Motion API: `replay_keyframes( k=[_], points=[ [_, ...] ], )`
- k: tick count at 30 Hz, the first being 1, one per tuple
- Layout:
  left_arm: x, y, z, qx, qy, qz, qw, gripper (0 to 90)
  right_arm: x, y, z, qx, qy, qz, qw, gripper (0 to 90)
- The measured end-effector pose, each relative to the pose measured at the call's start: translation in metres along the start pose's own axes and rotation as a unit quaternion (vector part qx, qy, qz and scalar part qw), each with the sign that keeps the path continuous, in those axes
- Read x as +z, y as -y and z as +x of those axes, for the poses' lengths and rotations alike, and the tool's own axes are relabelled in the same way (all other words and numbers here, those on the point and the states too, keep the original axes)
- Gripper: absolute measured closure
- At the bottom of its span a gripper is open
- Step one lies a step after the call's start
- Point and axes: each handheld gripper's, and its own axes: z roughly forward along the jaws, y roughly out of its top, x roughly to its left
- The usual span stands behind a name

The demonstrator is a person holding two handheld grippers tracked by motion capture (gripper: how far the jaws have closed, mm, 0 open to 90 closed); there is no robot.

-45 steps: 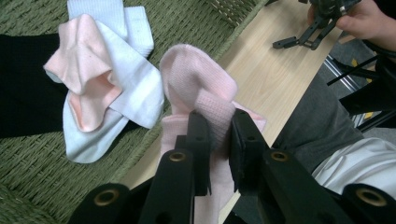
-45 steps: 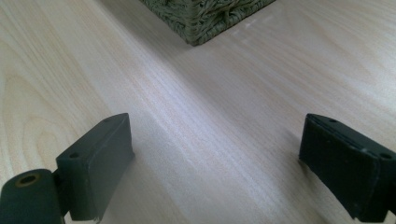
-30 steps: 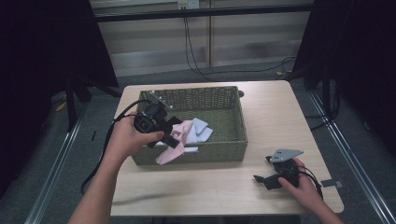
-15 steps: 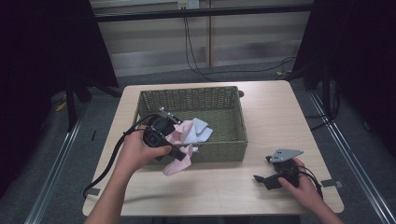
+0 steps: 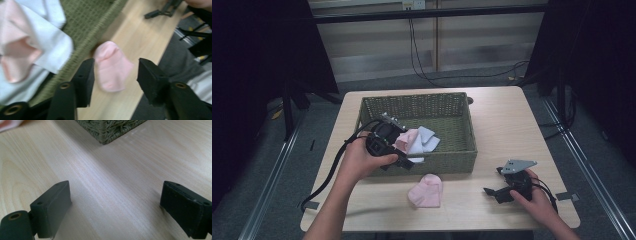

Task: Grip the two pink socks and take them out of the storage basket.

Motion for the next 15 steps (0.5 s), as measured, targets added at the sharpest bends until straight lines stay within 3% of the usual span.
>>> replay_keyframes(
  k=[4, 12, 15],
  points=[
    [-0.005, -0.01, 0.008, 0.003, -0.017, -0.019, 0.9997, 40.4, 0.0, 0.0, 0.0, 0.0, 0.0, 0.0, 1.0, 9.0],
    [-0.004, -0.022, 0.026, 0.002, -0.065, -0.017, 0.9977, 33.5, 0.0, 0.0, 0.0, 0.001, 0.0, 0.0, 1.0, 9.0],
    [-0.001, -0.025, 0.033, -0.002, -0.066, -0.016, 0.9977, 32.0, 0.0, 0.0, 0.0, 0.0, 0.0, 0.0, 1.0, 9.0]
  ],
)
